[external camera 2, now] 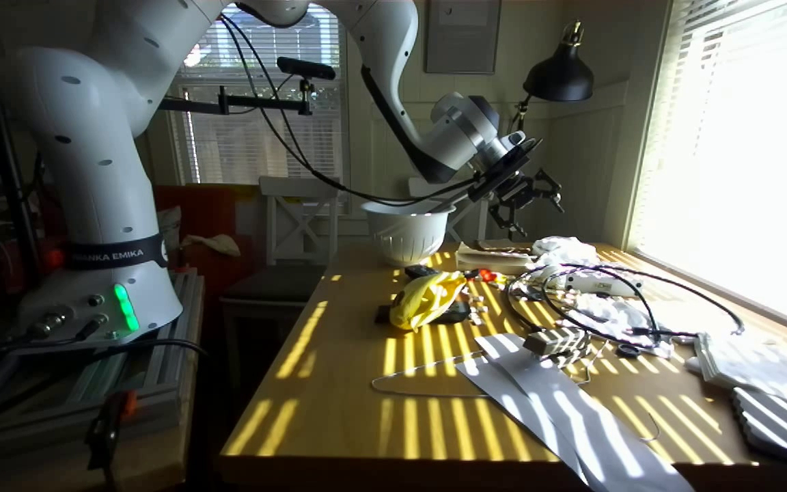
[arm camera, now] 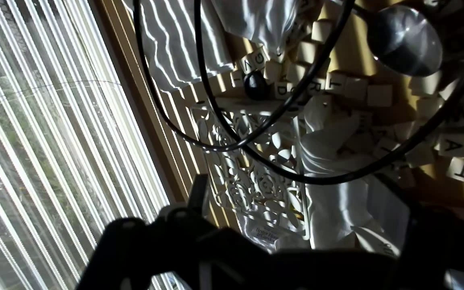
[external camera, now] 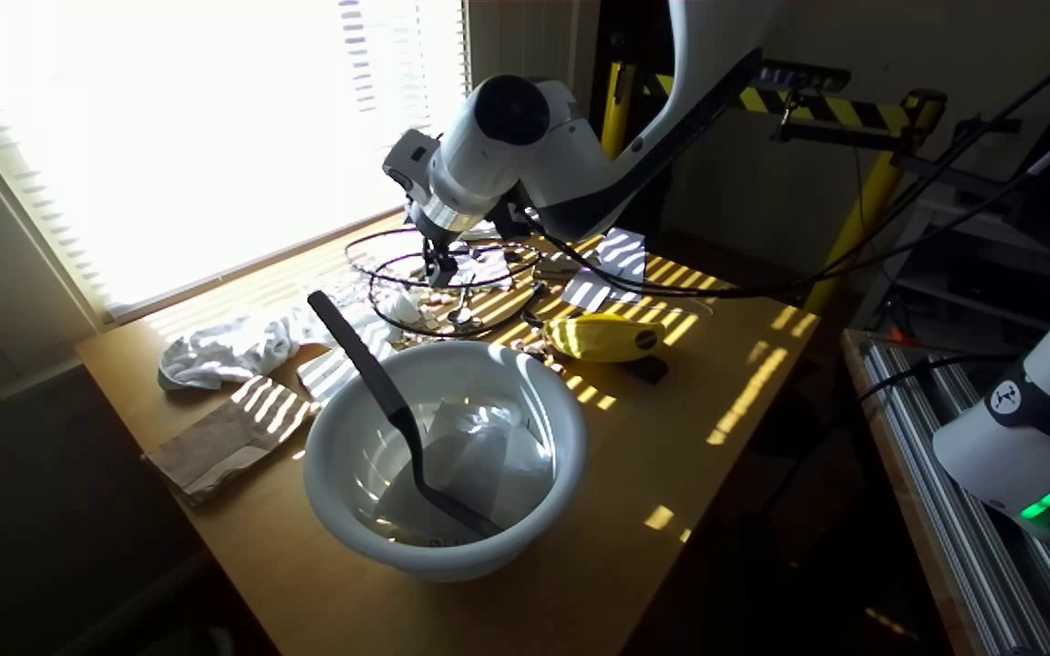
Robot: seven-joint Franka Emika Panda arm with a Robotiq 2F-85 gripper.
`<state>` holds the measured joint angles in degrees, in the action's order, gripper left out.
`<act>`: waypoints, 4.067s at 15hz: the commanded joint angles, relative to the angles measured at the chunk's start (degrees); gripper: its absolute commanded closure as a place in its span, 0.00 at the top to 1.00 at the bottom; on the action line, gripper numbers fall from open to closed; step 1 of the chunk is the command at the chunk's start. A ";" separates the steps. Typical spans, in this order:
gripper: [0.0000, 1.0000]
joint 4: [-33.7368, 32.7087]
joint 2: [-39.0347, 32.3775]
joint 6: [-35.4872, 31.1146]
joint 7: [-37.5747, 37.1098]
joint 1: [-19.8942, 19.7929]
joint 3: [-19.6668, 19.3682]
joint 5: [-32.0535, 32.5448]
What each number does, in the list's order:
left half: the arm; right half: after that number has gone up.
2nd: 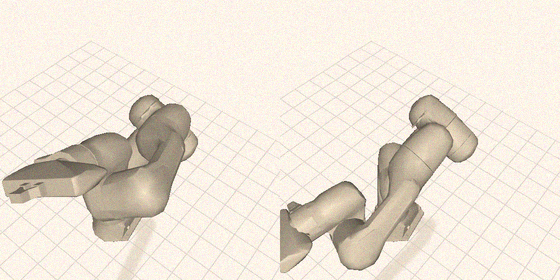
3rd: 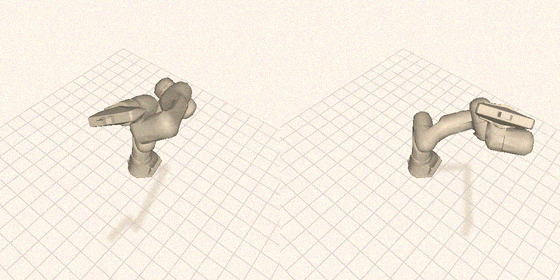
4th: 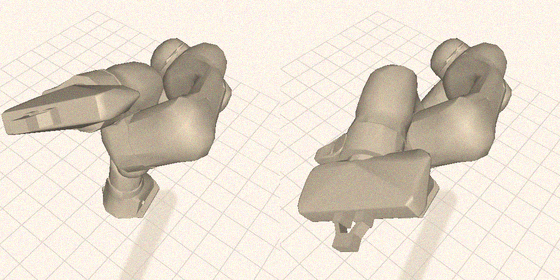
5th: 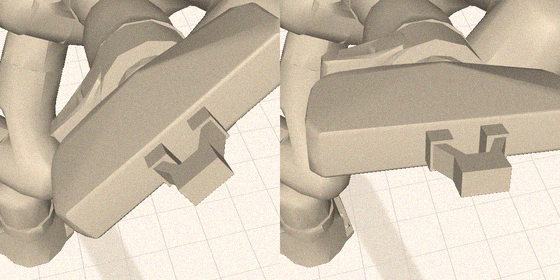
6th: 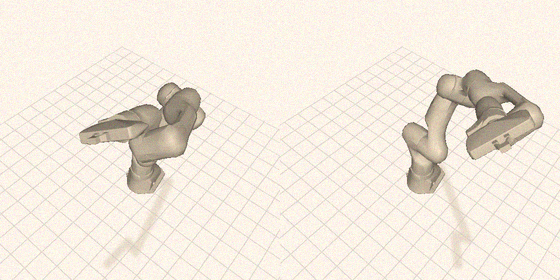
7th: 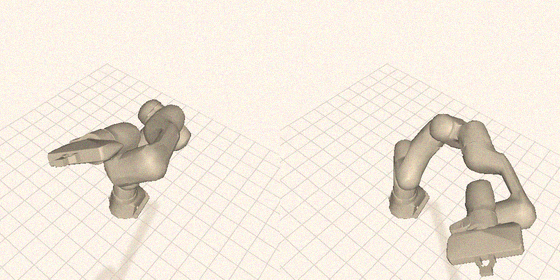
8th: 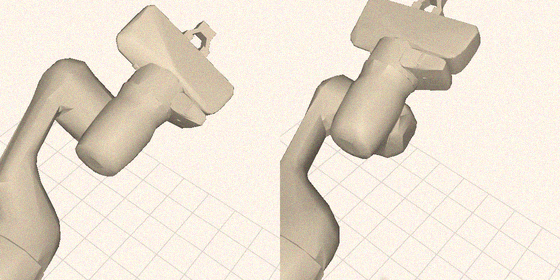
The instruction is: Move the cable forward then put the white thing on it
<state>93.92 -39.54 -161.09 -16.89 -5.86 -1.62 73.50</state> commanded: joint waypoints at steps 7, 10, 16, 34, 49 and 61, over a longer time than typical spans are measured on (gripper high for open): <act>1.00 -26.42 -20.36 1.58 -19.04 6.55 -4.99 4.72; 1.00 -32.47 -25.16 5.90 -18.77 7.82 -6.29 3.33; 1.00 -40.10 -32.31 10.80 -16.88 8.20 -8.02 -1.42; 0.01 -53.85 -40.44 12.21 -18.93 8.02 -11.27 0.81; 0.03 -44.28 -30.35 -15.55 -25.16 -2.49 -0.47 -5.52; 0.03 -14.24 -19.41 -15.68 0.41 -10.16 12.02 -2.82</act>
<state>68.34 -63.83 -179.52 -23.91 -12.85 5.97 71.29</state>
